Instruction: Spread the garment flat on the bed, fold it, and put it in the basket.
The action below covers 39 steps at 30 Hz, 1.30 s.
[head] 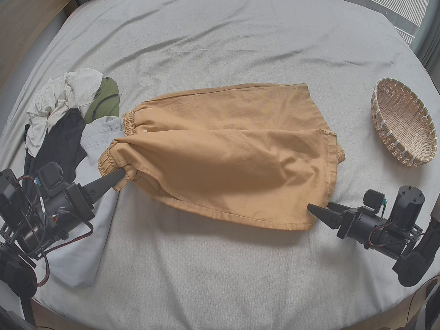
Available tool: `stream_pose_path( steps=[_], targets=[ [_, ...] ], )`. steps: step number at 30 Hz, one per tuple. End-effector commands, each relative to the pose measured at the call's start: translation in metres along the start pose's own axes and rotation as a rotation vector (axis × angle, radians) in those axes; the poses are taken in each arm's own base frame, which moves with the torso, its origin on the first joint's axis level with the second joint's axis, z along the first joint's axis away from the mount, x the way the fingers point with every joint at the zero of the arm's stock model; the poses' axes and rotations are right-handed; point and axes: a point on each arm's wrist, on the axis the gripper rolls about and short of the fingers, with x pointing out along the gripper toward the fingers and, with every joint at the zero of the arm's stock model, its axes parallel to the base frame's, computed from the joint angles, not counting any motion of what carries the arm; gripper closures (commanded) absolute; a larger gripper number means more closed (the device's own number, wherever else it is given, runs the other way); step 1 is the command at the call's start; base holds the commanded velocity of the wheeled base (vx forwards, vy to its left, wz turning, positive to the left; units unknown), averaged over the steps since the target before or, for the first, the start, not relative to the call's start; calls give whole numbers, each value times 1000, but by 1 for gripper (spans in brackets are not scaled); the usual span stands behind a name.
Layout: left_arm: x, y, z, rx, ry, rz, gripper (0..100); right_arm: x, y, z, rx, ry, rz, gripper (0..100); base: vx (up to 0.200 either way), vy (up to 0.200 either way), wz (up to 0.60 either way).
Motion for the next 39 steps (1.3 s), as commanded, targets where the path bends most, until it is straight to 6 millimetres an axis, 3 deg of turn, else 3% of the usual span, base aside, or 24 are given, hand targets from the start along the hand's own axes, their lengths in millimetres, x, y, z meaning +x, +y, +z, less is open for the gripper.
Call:
stream_pose_path(
  steps=[1, 6, 12, 16, 22, 25, 29, 39],
  targets=[
    [-1, 1, -3, -7, 11, 6, 100, 14, 0, -3, 6, 12, 21, 0, 0, 0, 0],
    [1, 3, -5, -7, 19, 11, 100, 13, 13, -4, 55, 21, 72, 0, 0, 0, 0],
    [1, 3, -5, -6, 19, 11, 100, 1, 24, 10, 53, -31, 115, 0, 0, 0, 0],
    [2, 5, -7, -10, 28, 17, 100, -23, 34, 16, 69, -58, 133, 0, 0, 0, 0],
    [2, 7, -10, -17, 40, 27, 100, -48, 34, 11, 77, -51, 105, 0, 0, 0, 0],
    [-1, 7, -13, -22, 49, 31, 100, -57, 22, 7, 91, -42, 36, 0, 0, 0, 0],
    [-4, 8, -16, -27, 58, 38, 100, -57, 12, 0, 104, -12, -18, 0, 0, 0, 0],
    [-7, 7, -19, -20, 45, 29, 100, -26, 11, -24, 112, 122, 2, 0, 0, 0, 0]
  ],
)
